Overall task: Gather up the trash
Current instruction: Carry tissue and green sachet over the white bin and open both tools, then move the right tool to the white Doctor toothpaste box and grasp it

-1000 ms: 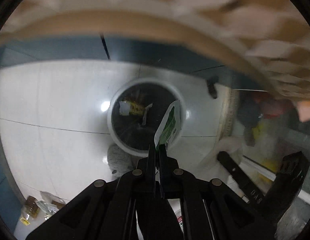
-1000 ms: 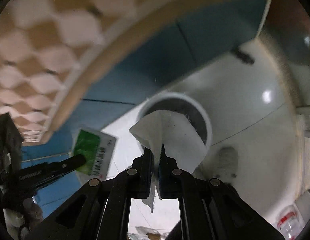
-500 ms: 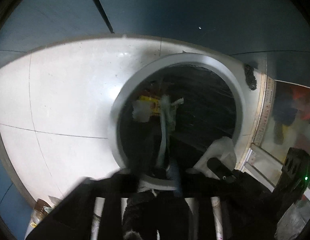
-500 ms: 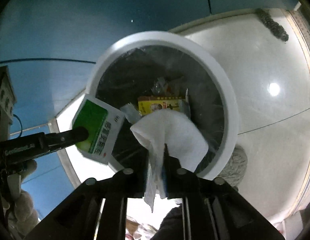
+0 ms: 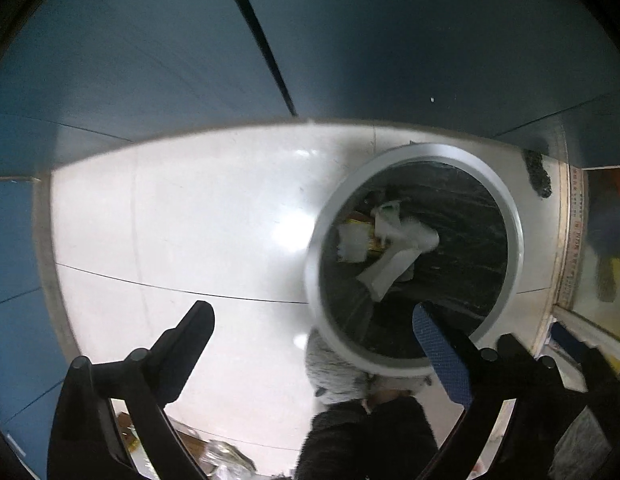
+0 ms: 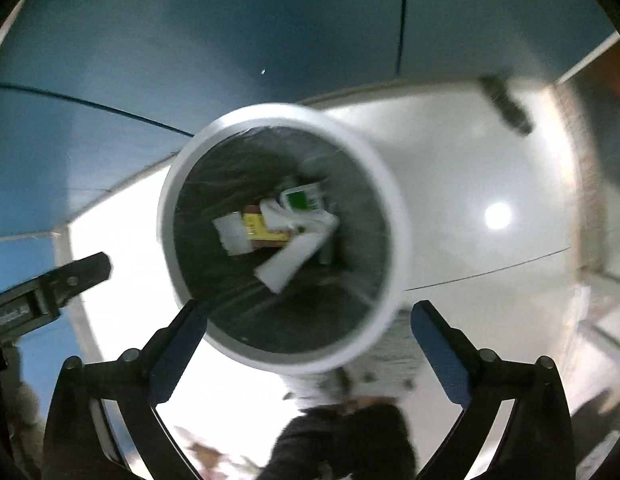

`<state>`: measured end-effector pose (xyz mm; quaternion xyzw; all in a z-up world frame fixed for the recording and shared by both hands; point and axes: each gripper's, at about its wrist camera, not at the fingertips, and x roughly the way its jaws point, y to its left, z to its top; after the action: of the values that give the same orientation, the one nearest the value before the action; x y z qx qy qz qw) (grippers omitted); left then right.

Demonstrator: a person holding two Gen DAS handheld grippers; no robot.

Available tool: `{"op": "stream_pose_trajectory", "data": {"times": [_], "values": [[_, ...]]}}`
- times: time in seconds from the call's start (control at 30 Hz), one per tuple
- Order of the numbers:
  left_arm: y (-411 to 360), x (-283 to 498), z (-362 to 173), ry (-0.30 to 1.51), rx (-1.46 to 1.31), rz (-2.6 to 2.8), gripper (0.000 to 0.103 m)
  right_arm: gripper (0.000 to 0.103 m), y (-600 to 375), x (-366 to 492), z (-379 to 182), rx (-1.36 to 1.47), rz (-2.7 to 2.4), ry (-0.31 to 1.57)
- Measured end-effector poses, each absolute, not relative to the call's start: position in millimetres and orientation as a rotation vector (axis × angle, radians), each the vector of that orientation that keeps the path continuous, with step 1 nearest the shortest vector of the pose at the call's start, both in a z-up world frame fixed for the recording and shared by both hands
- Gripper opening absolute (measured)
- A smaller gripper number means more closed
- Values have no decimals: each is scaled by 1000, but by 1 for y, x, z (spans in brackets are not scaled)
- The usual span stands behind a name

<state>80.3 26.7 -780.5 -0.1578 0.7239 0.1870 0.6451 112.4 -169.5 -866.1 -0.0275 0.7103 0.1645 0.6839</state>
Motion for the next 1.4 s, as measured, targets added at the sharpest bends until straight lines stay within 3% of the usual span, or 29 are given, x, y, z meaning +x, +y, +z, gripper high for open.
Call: {"op": "stream_pose_trajectory", "data": {"times": [0.2,0.53,0.87,1.0,1.2,1.4], "values": [[22,63,-712,1607,-339,450,101,103,-175,100,-790,-154,327,1533],[0,38,-577,1535,-398,433,101,103,-195,76,-609,-181,332,1433],[-13,13,-409,1422,-342,432,101,103,-214,35,-430,-176,373,1348],[-14,8,-345,1291,-273,459,101,103,-220,27,-364,-104,401,1275],[3,40,-270,1078,-227,510,102,103,-220,61,-293,56,427,1157],[34,121,-237,982,-225,548,103,103,-214,154,-244,59,417,1078]]}}
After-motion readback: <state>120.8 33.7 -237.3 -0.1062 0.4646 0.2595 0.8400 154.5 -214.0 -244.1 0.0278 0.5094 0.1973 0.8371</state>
